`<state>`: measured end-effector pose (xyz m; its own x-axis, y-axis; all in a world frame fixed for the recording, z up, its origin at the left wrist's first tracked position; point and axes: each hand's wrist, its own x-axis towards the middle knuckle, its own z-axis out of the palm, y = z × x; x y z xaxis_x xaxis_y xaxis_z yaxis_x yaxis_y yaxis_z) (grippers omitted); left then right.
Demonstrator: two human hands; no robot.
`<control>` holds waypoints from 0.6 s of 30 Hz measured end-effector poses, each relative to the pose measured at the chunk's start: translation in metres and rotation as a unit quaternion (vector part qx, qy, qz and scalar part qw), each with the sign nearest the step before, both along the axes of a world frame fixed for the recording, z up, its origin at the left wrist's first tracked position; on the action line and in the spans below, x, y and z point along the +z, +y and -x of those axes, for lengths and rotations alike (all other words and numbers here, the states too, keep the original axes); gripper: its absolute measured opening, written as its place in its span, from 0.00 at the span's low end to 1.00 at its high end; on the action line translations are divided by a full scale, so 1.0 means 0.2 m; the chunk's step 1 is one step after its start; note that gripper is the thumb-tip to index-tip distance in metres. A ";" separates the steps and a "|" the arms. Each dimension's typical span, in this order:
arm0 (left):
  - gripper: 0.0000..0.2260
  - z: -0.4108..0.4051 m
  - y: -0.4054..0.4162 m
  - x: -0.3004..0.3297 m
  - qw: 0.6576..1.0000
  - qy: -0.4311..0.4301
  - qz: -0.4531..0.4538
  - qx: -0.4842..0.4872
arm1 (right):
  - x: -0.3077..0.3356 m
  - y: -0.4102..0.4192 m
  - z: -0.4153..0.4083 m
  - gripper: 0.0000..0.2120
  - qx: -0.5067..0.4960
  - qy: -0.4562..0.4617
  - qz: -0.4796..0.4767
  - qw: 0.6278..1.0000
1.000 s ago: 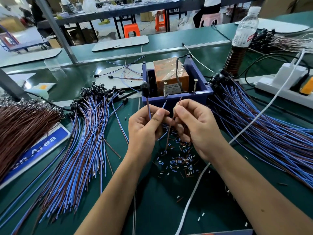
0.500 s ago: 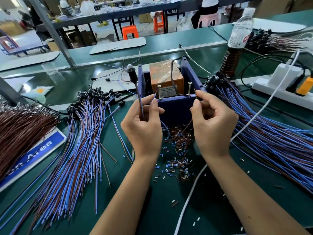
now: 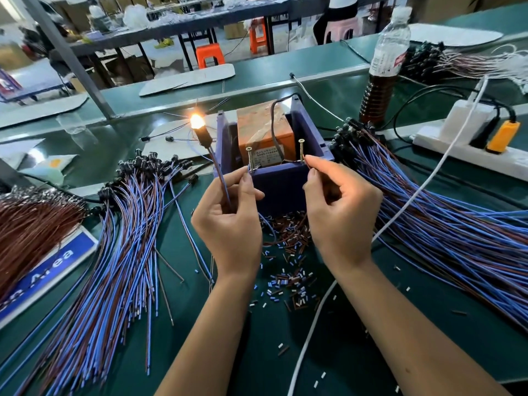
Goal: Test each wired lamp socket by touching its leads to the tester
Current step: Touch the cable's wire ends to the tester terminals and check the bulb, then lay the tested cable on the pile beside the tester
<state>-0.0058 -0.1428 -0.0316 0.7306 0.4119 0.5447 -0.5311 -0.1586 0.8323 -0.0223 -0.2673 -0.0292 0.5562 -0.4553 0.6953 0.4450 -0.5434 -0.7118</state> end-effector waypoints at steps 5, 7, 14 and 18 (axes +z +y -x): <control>0.04 0.01 0.01 0.01 1.000 -0.003 0.003 0.027 | -0.01 0.01 -0.01 0.10 0.005 0.007 -0.018 1.000; 0.04 0.04 0.00 0.02 0.999 -0.012 0.008 0.051 | -0.01 0.00 0.00 0.10 0.011 0.017 -0.046 0.999; 0.05 0.12 -0.30 0.16 0.993 0.049 -0.026 -0.104 | 0.07 -0.17 0.13 0.11 -0.013 0.009 -0.125 0.992; 0.06 0.16 -0.65 0.25 0.929 0.212 -0.025 -0.302 | 0.10 -0.48 0.28 0.09 -0.110 0.019 -0.109 0.988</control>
<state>-0.0385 -0.2733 0.0189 0.9734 -0.1610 0.1628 -0.1621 0.0175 0.9866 -0.0788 -0.3626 -0.0087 0.4510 -0.7042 0.5484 0.3040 -0.4565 -0.8362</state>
